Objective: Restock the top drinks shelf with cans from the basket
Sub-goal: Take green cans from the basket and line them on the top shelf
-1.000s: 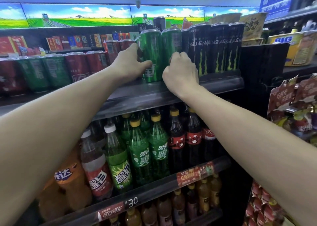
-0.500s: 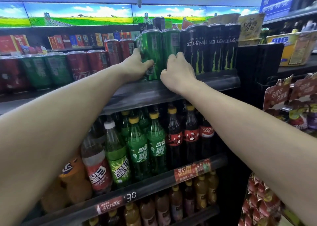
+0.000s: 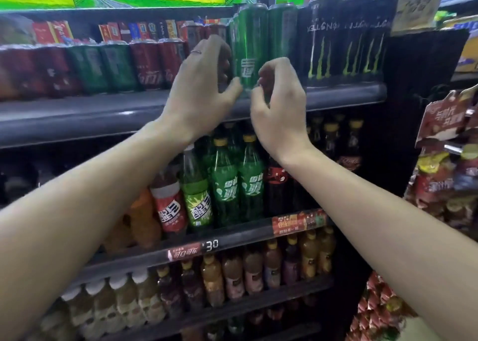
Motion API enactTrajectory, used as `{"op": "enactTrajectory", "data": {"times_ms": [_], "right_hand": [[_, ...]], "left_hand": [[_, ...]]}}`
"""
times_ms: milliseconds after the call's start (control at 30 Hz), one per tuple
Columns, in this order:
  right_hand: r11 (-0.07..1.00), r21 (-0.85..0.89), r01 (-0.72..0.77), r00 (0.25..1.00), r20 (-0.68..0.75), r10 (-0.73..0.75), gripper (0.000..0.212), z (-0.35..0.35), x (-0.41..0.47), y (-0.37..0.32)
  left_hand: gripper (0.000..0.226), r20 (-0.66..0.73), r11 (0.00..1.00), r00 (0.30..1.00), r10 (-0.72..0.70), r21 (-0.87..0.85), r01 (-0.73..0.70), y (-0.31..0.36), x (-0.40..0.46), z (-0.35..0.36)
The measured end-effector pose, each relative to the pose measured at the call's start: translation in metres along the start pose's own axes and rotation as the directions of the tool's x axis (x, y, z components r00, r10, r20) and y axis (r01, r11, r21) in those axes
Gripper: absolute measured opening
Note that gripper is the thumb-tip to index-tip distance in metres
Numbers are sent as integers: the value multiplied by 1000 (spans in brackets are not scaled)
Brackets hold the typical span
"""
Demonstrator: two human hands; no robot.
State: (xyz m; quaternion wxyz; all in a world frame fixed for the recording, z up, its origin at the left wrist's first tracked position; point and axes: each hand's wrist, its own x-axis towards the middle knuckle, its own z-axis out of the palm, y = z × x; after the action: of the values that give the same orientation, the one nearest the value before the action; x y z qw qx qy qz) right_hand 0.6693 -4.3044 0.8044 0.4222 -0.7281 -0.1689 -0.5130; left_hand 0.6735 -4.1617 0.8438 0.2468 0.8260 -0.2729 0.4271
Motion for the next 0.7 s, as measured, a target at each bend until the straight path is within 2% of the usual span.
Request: {"op": "enactTrajectory", "data": {"times_ms": [100,200,267,367,467,600,700], "right_hand": [[973,155,-173,983,96,159,11,5,-44,-4],[920,174,-352,914,276,297,10,14,-100,2],[877,116,-466,825,415,384,9,24,-144,8],[800,-24,-599,649,571,503,11,37,-223,19],[735,-181,-654,467,667,580,13,45,-308,29],[635,-384,-670,205,726,656,16,60,-423,50],[594,-502,-629,62,729,681,20,69,-509,69]], "left_hand": [[17,-13,999,1000,22,-34,-22,3,-64,1],[16,204,994,976,-74,-64,89,-7,-136,15],[21,376,983,913,-161,-21,182,-19,-189,29],[29,572,946,765,-295,63,318,-37,-269,45],[22,696,881,578,-425,172,441,-57,-350,57],[19,756,761,352,-552,284,583,-88,-455,78],[17,763,660,209,-612,346,667,-102,-540,95]]}}
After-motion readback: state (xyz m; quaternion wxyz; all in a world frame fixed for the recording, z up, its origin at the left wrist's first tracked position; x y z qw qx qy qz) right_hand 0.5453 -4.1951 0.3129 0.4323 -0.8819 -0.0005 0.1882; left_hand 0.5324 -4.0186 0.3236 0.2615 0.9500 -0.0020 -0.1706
